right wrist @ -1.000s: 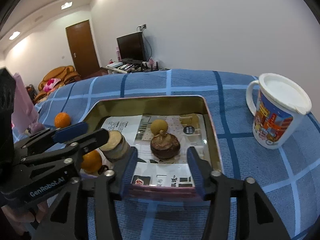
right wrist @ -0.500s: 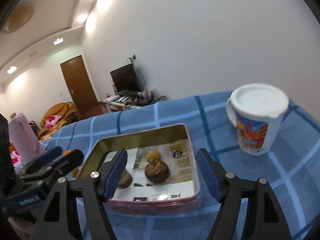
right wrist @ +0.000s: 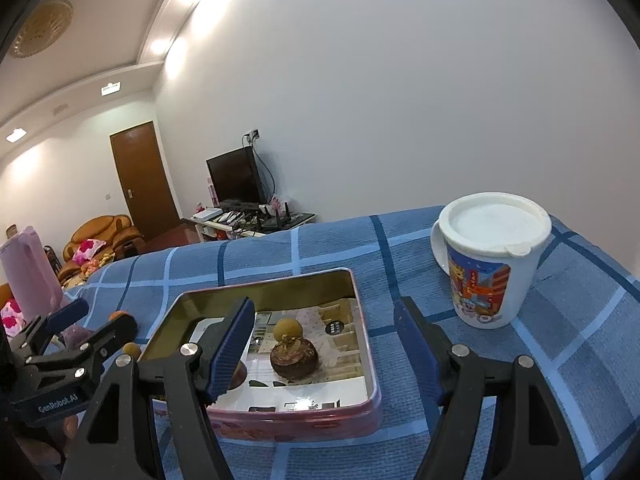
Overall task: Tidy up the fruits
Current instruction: 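Move both tools back toward the remaining produce on the table, then grasp the brown round fruit with the left tool while the right tool grasps a large orange, then carry the brown fruit and the orange toward the pink tin with both tools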
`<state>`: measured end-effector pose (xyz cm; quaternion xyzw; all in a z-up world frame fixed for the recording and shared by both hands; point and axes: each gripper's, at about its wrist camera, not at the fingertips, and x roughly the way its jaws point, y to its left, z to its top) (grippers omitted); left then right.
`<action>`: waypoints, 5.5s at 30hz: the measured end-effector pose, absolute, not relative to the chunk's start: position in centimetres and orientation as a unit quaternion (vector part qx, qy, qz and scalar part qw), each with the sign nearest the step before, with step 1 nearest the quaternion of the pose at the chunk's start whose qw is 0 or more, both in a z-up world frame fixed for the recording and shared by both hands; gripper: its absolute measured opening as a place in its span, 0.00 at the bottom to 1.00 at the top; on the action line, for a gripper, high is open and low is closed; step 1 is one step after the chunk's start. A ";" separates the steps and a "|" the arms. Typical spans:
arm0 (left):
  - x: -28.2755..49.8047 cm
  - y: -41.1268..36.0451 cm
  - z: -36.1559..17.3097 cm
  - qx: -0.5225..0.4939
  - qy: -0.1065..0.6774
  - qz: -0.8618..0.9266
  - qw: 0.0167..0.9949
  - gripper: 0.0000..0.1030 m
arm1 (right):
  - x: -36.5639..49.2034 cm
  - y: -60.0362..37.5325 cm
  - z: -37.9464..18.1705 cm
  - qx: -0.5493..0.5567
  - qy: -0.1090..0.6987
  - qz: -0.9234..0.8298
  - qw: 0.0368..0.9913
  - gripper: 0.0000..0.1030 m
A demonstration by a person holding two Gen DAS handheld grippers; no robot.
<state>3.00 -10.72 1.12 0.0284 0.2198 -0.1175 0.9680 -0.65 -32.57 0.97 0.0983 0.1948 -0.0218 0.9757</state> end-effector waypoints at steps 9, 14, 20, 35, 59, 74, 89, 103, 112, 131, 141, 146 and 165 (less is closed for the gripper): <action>2.1 -9.2 0.6 0.028 0.222 -0.113 0.968 1.00 | -1.5 -32.6 1.1 0.101 0.191 -0.046 0.975 0.71; 1.9 -8.1 0.5 0.022 0.227 -0.112 0.967 1.00 | -1.9 -32.5 1.1 0.103 0.191 -0.061 0.974 0.71; 1.6 -6.8 0.4 0.022 0.231 -0.109 0.967 1.00 | -2.4 -32.3 1.2 0.112 0.191 -0.073 0.972 0.71; 1.0 -3.7 0.4 0.016 0.238 -0.109 0.965 1.00 | -3.6 -29.6 1.1 0.112 0.192 -0.077 0.972 0.71; 0.8 6.0 -0.2 0.008 0.263 -0.079 0.962 1.00 | -3.6 -19.2 0.9 0.067 0.211 -0.018 0.975 0.71; 2.2 15.0 -0.5 -0.030 0.296 -0.026 0.954 1.00 | -1.2 -10.5 -0.1 0.030 0.275 0.074 0.958 0.71; 3.1 16.3 -2.1 -0.025 0.370 -0.112 0.922 1.00 | 4.1 -2.4 -4.1 0.017 0.412 0.148 0.899 0.59; 5.2 14.5 -4.1 -0.001 0.413 -0.108 0.904 0.84 | 3.9 -2.7 -4.1 0.025 0.417 0.163 0.894 0.38; 5.9 14.0 -4.8 -0.018 0.432 -0.134 0.892 0.50 | 3.4 -4.0 -3.7 0.048 0.402 0.159 0.901 0.38; 2.2 14.5 -0.8 -0.038 0.277 -0.089 0.956 0.48 | 1.1 -6.2 0.5 0.057 0.266 0.146 0.951 0.38; 1.6 12.9 -0.4 -0.011 0.259 -0.035 0.965 0.48 | 1.4 -6.2 -0.2 0.034 0.267 0.114 0.956 0.38; 1.2 12.3 -0.4 -0.010 0.260 -0.023 0.965 0.48 | 1.4 -6.3 -0.3 0.028 0.268 0.109 0.957 0.38; 0.4 8.7 -0.6 -0.007 0.275 -0.023 0.961 0.48 | 0.0 -7.7 0.0 -0.003 0.257 0.099 0.961 0.38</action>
